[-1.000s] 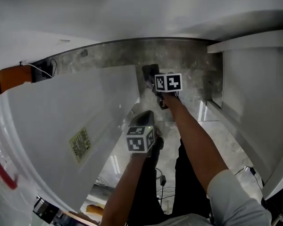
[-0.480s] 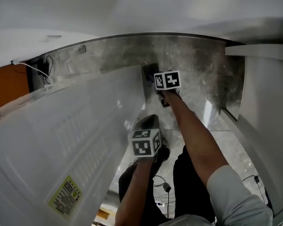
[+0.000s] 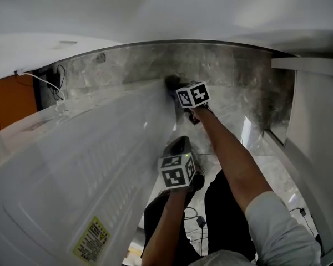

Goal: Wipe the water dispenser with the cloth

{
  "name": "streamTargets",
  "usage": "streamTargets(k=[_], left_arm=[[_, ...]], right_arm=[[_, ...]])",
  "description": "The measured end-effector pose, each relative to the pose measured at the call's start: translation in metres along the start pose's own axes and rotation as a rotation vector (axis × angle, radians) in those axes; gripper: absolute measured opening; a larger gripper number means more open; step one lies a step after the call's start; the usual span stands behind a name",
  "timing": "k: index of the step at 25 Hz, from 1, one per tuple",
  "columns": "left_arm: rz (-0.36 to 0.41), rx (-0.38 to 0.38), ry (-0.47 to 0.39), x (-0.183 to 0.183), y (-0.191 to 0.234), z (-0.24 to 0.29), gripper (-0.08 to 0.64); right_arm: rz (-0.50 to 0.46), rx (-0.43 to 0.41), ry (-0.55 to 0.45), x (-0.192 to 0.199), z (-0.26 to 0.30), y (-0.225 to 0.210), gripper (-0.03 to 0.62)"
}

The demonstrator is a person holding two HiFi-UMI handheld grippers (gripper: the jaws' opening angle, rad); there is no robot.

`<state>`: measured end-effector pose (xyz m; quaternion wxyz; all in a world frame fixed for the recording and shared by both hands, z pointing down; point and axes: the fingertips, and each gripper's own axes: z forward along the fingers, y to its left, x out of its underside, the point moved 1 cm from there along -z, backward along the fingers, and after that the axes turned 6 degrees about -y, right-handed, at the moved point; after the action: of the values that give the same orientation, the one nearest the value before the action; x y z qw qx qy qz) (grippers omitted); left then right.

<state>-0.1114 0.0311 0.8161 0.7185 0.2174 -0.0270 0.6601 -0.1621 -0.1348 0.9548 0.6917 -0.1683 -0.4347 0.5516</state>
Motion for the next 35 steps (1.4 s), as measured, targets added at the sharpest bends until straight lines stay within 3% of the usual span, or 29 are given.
streamTargets(k=[4,10,15,22,28,31,35], left_arm=[[0.008,0.015,0.014,0.003,-0.007,-0.023,0.018],[-0.012,0.002,0.009,0.013,-0.022,-0.061,0.018],[-0.002,-0.053,0.032,0.015,-0.018,-0.090,0.017],[-0.038,-0.067,0.012,0.006,-0.019,-0.120,0.018],[-0.091,-0.074,0.045,0.021,-0.023,-0.132,0.018],[-0.095,-0.082,0.046,0.021,-0.022,-0.131,0.018],[-0.126,-0.089,0.054,0.025,-0.020,-0.127,0.018]], right_arm=[[0.015,-0.047,-0.024,-0.014,-0.016,0.023,0.083],[-0.042,-0.072,-0.066,-0.043,-0.053,0.072,0.083],[-0.095,-0.095,-0.115,-0.066,-0.086,0.117,0.078],[-0.168,-0.174,-0.197,-0.098,-0.145,0.185,0.077],[-0.108,-0.250,-0.205,-0.081,-0.181,0.231,0.074],[-0.134,-0.243,-0.128,-0.055,-0.179,0.232,0.072],[-0.146,-0.186,0.001,-0.013,-0.152,0.201,0.072]])
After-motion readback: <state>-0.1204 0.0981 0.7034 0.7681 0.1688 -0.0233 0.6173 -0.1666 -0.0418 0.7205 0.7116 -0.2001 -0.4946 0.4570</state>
